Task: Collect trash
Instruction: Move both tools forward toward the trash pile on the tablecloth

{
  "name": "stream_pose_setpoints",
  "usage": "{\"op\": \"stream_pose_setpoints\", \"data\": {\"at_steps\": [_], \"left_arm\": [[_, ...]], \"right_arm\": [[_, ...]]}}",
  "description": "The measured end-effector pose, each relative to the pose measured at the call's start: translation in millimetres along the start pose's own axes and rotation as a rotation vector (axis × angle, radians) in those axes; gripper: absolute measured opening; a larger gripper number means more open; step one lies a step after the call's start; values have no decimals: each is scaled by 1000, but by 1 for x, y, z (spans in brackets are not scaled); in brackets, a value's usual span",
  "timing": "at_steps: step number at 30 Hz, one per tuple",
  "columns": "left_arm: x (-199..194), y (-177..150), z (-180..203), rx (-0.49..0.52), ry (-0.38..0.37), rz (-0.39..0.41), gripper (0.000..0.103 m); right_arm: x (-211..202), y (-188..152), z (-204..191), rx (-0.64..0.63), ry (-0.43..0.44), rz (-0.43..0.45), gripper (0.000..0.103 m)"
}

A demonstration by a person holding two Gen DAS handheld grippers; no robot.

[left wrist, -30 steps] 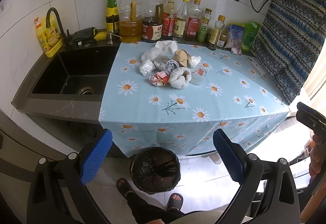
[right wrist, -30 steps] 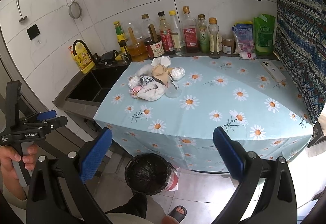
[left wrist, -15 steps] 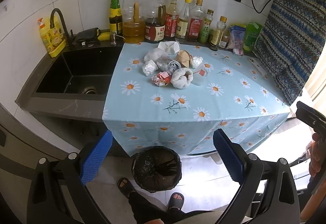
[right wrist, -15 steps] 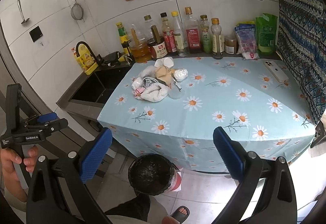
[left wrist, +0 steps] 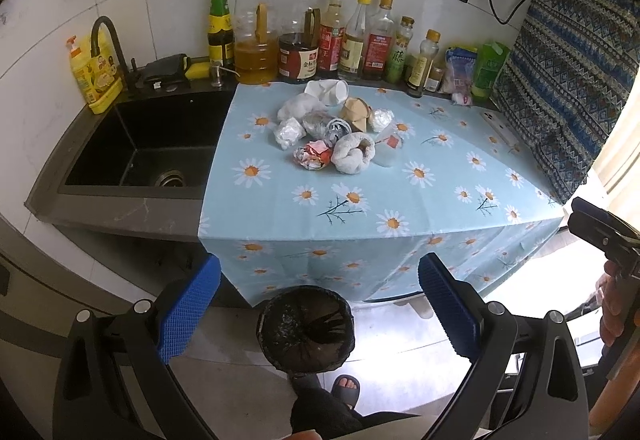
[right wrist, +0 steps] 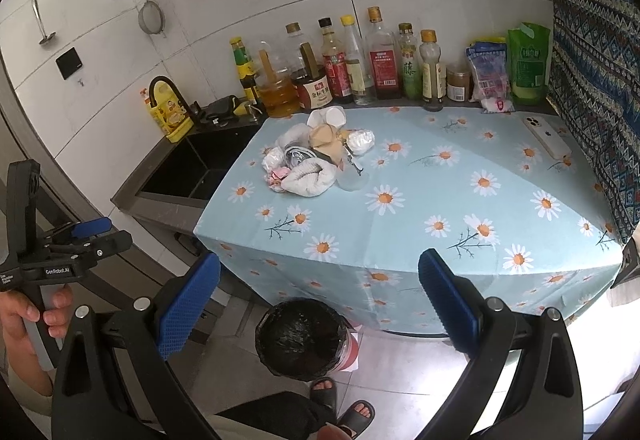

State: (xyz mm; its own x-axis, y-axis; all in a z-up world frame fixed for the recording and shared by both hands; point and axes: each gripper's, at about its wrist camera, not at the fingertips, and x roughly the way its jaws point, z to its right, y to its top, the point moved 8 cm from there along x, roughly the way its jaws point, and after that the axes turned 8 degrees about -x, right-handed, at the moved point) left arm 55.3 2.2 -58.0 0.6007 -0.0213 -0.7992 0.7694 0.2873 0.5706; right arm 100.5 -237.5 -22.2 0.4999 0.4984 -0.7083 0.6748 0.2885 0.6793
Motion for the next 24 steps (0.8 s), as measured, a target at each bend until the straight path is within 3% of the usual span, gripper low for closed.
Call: {"op": "stream_pose_setpoints", "data": {"at_steps": [24], "left_arm": [[48,30,-58,24,-105,-91,96]], "right_arm": [[52,31,-39,50,-32,-48,98]]}}
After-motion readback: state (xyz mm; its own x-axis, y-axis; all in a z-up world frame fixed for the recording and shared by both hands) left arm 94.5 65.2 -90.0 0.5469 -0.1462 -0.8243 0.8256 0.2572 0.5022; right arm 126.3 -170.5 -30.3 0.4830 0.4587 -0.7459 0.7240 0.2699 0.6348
